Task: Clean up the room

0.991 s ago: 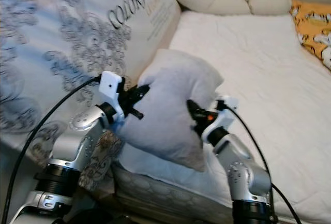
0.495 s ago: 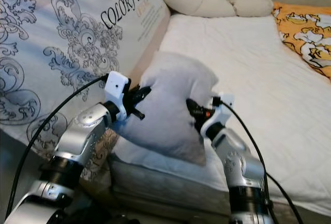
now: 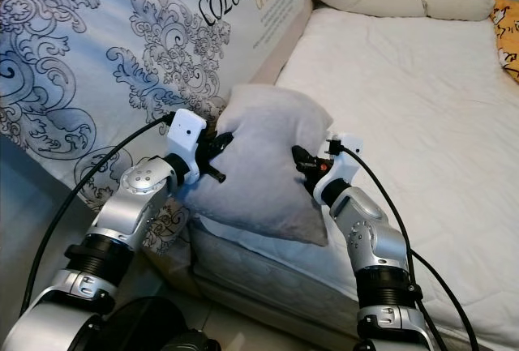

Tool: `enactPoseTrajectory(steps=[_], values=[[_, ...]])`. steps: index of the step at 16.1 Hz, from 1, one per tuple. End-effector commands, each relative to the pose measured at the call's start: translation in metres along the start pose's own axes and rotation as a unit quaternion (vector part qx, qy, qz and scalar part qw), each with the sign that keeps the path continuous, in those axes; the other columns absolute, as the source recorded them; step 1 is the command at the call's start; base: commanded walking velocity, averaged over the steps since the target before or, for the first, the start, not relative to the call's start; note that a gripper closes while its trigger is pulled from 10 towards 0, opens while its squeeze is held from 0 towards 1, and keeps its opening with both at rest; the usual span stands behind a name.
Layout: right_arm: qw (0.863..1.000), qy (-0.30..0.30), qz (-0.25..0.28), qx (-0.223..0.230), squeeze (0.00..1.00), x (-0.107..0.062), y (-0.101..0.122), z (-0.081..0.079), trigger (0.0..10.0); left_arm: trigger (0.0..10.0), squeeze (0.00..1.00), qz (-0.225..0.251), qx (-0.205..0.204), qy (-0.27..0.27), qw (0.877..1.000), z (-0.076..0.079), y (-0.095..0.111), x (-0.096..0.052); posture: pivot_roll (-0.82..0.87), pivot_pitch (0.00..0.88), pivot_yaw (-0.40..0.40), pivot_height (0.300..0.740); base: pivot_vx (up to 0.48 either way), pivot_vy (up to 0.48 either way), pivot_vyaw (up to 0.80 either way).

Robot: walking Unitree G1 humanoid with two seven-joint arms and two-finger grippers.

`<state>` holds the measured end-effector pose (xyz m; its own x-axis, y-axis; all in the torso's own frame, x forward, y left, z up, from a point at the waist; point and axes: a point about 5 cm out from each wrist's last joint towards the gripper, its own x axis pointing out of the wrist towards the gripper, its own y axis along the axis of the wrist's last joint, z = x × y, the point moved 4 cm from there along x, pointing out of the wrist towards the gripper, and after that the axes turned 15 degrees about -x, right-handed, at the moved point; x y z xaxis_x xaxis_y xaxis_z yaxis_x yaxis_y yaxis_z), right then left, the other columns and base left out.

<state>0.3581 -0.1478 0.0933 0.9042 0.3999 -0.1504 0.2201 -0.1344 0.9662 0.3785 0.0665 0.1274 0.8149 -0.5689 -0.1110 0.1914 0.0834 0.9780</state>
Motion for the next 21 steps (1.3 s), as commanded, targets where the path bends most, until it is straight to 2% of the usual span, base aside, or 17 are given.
enactPoseTrajectory(steps=[1, 6, 8, 10, 11, 17, 21], values=[[0.999, 0.016, 0.027, -0.013, 0.0, 0.002, 0.012, -0.006, 10.0, 10.0, 0.0, 0.022, -0.009, -0.008, 1.0, 0.004, 0.011, 0.002, 0.0, 0.0, 0.066, 0.74, 0.0, 0.0, 0.0], [0.999, 0.025, 0.035, -0.008, 0.0, -0.003, 0.012, -0.013, 10.0, 10.0, 0.0, 0.025, -0.024, -0.021, 0.999, 0.01, 0.01, 0.003, -0.01, 0.0, 0.068, 0.74, 0.0, 0.0, 0.0], [0.999, 0.035, 0.037, -0.004, 0.0, -0.005, 0.011, -0.018, 10.0, 10.0, 0.0, 0.03, -0.044, -0.021, 0.998, 0.011, 0.009, 0.001, -0.01, 0.0, 0.07, 0.74, 0.259, 0.0, 0.0], [0.999, 0.043, 0.029, -0.004, 0.0, -0.006, 0.007, -0.023, 10.0, 10.0, 0.0, 0.034, -0.058, -0.018, 0.998, 0.012, 0.007, -0.001, -0.01, 0.0, 0.064, 0.74, 0.294, 0.0, -0.8], [0.999, 0.044, 0.029, -0.004, 0.0, -0.006, 0.007, -0.023, 10.0, 10.0, 0.0, 0.034, -0.059, -0.017, 0.998, 0.012, 0.007, -0.001, -0.01, 0.0, 0.064, 0.74, 0.296, 0.0, -0.8], [0.998, 0.051, 0.026, -0.013, 0.0, -0.004, 0.008, -0.026, 10.0, 10.0, 0.0, 0.039, -0.063, -0.009, 0.997, 0.008, 0.009, -0.004, 0.0, 0.0, 0.052, 0.74, 0.298, 0.0, 0.0], [0.997, 0.068, 0.022, -0.034, 0.0, -0.006, 0.005, -0.033, 10.0, 10.0, 0.0, 0.042, -0.065, -0.014, 0.997, 0.01, 0.009, -0.005, 0.0, 0.0, 0.053, 0.74, 0.221, 0.0, 0.0]])
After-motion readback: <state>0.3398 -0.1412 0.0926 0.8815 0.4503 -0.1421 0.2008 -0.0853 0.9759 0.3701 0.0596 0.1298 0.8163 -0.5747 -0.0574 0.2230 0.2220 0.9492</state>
